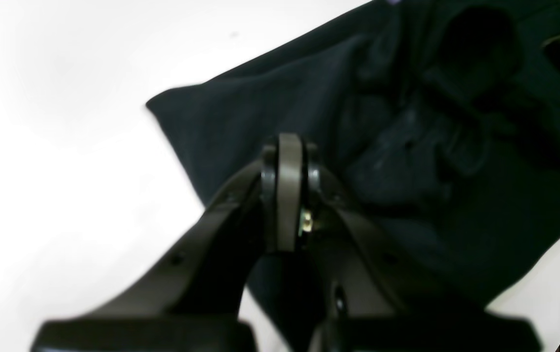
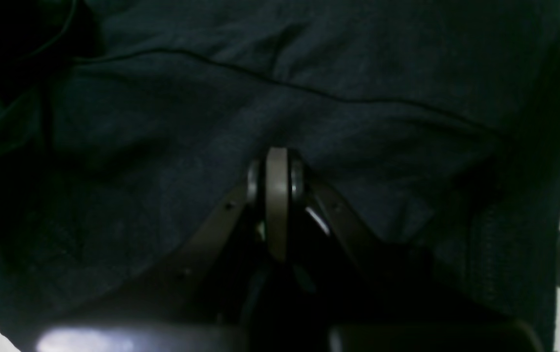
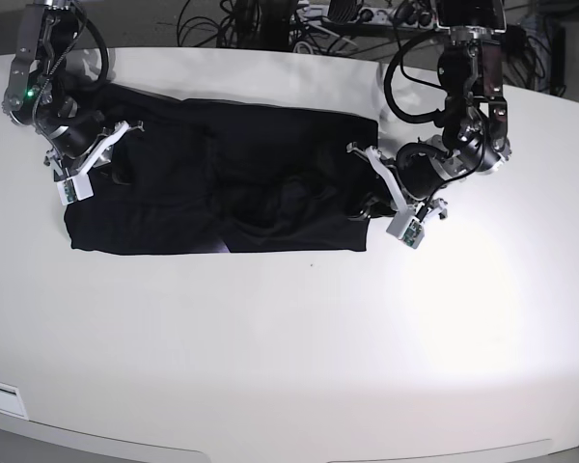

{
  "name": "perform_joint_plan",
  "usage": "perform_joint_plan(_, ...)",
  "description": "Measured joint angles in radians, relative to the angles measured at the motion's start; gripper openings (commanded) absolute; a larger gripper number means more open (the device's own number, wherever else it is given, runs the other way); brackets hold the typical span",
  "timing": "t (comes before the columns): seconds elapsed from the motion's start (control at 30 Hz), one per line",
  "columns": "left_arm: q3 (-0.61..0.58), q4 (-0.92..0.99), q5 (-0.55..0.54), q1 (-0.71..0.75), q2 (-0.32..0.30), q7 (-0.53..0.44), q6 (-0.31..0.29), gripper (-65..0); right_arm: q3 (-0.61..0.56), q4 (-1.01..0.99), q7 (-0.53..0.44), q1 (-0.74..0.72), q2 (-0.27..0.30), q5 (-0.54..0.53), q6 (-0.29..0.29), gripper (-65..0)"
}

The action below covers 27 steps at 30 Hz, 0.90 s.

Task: Fold the T-shirt properly
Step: 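Lower the folded hem onto the strip and press it flat with the left gripper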

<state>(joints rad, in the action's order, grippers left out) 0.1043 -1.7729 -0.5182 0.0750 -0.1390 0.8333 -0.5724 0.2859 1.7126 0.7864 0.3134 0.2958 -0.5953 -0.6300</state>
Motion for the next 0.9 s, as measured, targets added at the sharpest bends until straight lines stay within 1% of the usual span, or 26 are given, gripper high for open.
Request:
perform_joint_plan(0.2, -0.04, 0.046, -0.015, 0.013, -0.008, -0.018, -0.003, -65.0, 0.0, 0.0, 0.0, 0.0, 0.0, 0.0, 0.0, -62.0)
perform_joint_plan(0.27, -0.067, 0.047, -0.015, 0.016, -0.01, -0.019, -0.016, -65.0, 0.0, 0.0, 0.0, 0.0, 0.0, 0.0, 0.001, -62.0)
perform_joint_plan(0.3, -0.085, 0.047, -0.017, 0.016, -0.01, -0.019, -0.034, -65.0, 0.0, 0.0, 0.0, 0.0, 0.0, 0.0, 0.0, -62.0)
perform_joint_plan(0.4, -0.145, 0.047, -0.046, 0.016, -0.01, -0.02, -0.045, -65.0, 0.0, 0.0, 0.0, 0.0, 0.0, 0.0, 0.0, -62.0)
perform_joint_plan(0.47, -0.192, 0.047, -0.074, 0.016, -0.01, -0.02, -0.098, -65.0, 0.0, 0.0, 0.0, 0.0, 0.0, 0.0, 0.0, -62.0)
perform_joint_plan(0.5, -0.215, 0.047, -0.088, 0.016, -0.01, -0.021, -0.114, -65.0, 0.0, 0.0, 0.0, 0.0, 0.0, 0.0, 0.0, -62.0)
perform_joint_plan(0.67, -0.332, 0.047, -0.103, 0.014, -0.01, -0.019, -0.116, -65.0, 0.0, 0.0, 0.0, 0.0, 0.0, 0.0, 0.0, -62.0)
perform_joint_plan(0.73, -0.369, 0.047, -0.103, 0.014, -0.01, -0.005, -0.116, -65.0, 0.0, 0.0, 0.0, 0.0, 0.0, 0.0, 0.0, -62.0)
perform_joint_plan(0.9, -0.399, 0.045, -0.103, 0.006, -0.011, 0.0, -0.117, -65.0, 0.0, 0.0, 0.0, 0.0, 0.0, 0.0, 0.0, -62.0)
